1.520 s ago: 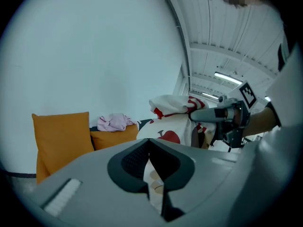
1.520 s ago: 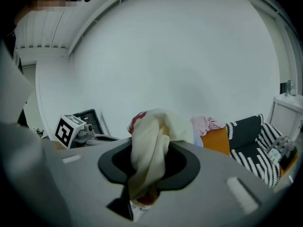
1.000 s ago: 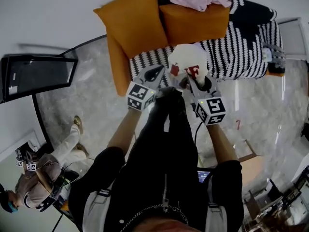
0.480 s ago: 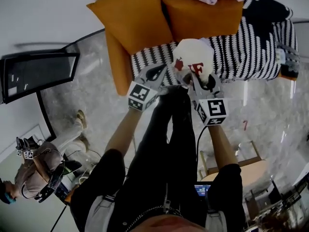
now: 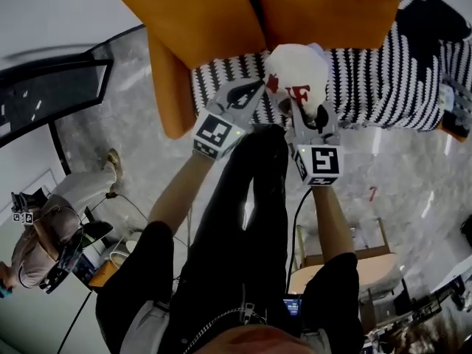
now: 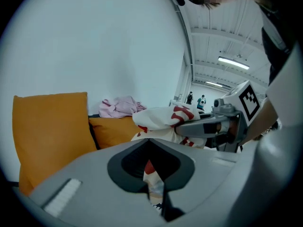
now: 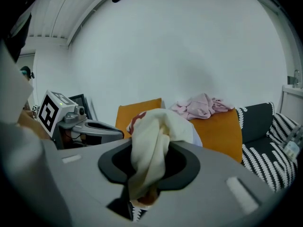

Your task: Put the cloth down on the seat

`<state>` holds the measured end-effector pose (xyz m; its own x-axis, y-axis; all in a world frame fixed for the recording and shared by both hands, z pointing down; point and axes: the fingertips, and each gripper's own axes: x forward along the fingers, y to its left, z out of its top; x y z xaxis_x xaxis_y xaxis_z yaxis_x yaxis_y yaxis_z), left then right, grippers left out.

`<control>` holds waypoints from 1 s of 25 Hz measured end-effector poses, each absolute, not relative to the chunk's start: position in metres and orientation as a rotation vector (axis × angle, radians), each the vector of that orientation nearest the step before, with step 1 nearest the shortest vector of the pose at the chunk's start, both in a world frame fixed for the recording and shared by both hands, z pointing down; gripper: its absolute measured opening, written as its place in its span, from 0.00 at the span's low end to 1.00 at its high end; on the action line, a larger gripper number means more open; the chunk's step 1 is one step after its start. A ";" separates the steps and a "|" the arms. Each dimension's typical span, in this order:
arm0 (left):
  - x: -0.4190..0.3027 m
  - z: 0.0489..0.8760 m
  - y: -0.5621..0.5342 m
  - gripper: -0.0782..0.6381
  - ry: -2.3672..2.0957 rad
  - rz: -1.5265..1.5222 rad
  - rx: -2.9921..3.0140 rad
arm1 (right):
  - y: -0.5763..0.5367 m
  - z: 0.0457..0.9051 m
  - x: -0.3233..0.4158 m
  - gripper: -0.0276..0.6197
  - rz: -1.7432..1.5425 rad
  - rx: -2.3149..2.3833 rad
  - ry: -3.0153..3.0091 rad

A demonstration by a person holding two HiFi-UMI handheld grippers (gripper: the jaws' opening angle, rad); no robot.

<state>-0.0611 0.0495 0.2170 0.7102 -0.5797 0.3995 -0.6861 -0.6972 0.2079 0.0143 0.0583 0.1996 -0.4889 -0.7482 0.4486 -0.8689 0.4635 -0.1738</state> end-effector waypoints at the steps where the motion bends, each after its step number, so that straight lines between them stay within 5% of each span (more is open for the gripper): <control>1: -0.059 0.225 0.048 0.12 -0.978 0.440 2.577 | 0.055 0.210 0.013 0.21 0.555 1.372 -2.407; 25: -0.052 0.383 0.036 0.12 -0.993 0.521 2.467 | 0.031 0.408 0.042 0.21 0.636 1.351 -2.260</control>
